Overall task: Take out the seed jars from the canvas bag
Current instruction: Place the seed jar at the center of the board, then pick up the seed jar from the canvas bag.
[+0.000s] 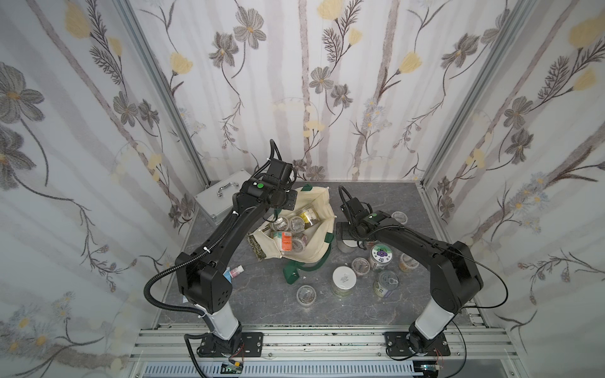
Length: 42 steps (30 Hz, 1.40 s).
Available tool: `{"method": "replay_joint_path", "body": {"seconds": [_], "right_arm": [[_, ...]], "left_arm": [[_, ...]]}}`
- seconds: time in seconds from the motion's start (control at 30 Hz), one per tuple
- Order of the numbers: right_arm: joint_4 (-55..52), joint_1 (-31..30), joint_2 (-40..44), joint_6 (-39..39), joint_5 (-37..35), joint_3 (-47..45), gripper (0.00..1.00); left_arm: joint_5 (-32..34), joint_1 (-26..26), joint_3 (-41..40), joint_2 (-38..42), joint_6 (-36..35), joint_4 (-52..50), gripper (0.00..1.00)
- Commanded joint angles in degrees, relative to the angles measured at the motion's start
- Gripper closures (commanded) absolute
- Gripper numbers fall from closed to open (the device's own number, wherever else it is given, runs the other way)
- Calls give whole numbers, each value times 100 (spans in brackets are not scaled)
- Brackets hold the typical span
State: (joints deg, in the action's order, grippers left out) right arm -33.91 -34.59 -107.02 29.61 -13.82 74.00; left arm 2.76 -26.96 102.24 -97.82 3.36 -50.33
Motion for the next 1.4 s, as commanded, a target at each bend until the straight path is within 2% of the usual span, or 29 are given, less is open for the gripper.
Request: {"method": "replay_joint_path", "body": {"seconds": [0.0, 0.2, 0.3, 0.4, 0.57, 0.8, 1.03, 1.23, 1.37], "right_arm": [[13, 1, 241, -3, -112, -10, 0], [130, -157, 1238, 87, -125, -82, 0], [700, -561, 1773, 93, 152, -140, 1], [1447, -1145, 1794, 83, 743, -52, 3], [2476, -1661, 1003, 387, 1640, 267, 5], [2836, -1724, -316, 1128, 2134, 1081, 14], [2828, -1744, -1190, 1383, 2517, 1705, 8], [2739, -1866, -1387, 1461, 2533, 1680, 1], [2697, -1928, -1428, 1516, 2380, 1568, 0]], "left_arm": [[48, -2, 16, -1, -40, 181, 100], [54, -8, -20, 34, -42, 220, 100], [-5, -9, -2, 37, -23, 217, 100], [12, -11, -10, 52, -44, 218, 100], [40, -20, -58, 33, -77, 265, 100], [75, -20, -132, 76, -115, 336, 100], [57, -20, -125, 84, -111, 334, 100], [53, -11, -125, 107, -113, 348, 100], [49, -2, -134, 123, -103, 356, 100]]}}
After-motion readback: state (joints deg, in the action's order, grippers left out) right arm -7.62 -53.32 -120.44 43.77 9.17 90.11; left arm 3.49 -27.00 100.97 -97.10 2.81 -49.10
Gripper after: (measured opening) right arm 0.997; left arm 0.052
